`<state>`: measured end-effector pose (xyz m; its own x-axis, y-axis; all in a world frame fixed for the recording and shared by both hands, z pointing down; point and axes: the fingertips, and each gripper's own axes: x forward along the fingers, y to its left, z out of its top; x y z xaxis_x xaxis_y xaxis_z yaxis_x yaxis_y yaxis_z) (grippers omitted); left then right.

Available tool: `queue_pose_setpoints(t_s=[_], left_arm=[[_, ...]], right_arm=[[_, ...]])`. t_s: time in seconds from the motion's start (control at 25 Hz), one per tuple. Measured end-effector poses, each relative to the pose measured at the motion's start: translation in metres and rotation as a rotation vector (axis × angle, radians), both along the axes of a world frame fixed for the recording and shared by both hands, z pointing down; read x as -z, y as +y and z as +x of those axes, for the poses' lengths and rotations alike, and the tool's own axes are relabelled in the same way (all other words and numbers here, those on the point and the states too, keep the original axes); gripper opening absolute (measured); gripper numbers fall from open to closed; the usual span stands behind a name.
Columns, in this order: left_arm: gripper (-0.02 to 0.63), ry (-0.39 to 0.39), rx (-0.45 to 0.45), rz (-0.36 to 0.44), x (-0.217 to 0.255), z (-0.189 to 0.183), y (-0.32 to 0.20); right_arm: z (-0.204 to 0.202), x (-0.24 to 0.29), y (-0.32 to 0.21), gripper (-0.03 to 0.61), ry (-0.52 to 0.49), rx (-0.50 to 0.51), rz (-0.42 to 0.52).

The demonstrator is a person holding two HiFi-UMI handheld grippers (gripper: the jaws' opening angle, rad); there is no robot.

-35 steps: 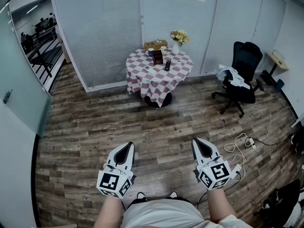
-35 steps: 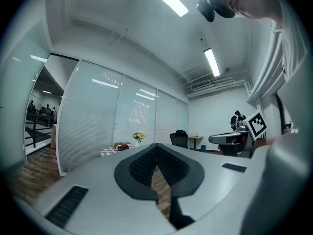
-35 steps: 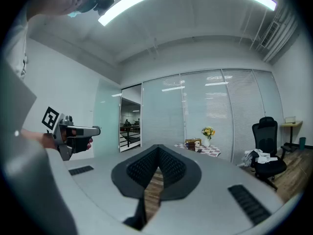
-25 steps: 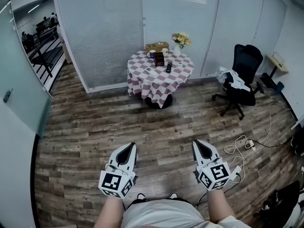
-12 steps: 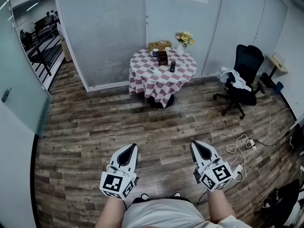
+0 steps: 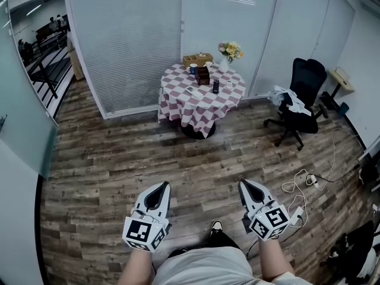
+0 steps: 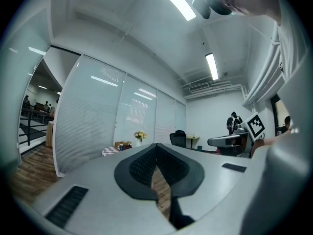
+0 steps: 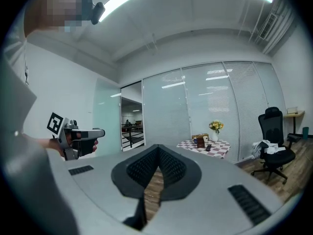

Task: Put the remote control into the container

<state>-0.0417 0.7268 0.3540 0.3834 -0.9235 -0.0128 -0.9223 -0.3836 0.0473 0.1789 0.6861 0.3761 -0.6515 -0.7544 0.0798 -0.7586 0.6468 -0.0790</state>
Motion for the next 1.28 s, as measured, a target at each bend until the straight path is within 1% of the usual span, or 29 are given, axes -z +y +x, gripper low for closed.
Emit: queue_pose_setpoints(t_s=[0.16,0.36,0.6,0.72,0.88,1.08,1.28], left_arm=[[0.009,-0.001,-0.004,-0.003,-0.003,-0.005,-0.027],[0.008,-0.029,-0.004,0.007,-0.001,-0.005,-0.083],[0.009,-0.046,0.023,0.014,0.015,0.018,-0.177],[0.009,-0.038,0.05,0.004,0.02,0.029,-0.225],[0.009,-0.021,0.081,0.004,0.022,0.053,-0.285],[0.009,-0.013,0.097,-0.01,0.017,0.077,-0.34],[0.009,-0.017,0.099,-0.041,0.009,0.086,-0.379]], right_arm=[[-0.01,-0.003,-0.032,0.009,-0.005,0.014,0.001],[-0.019,-0.006,-0.1,0.009,-0.022,0.049,0.002],[0.003,-0.001,-0.196,0.009,-0.023,0.072,-0.019],[0.017,-0.002,-0.245,0.009,-0.021,0.091,-0.04],[0.035,-0.006,-0.307,0.009,-0.019,0.119,-0.045],[0.045,-0.012,-0.356,0.009,-0.018,0.15,-0.039],[0.056,-0.018,-0.39,0.009,-0.035,0.147,-0.043]])
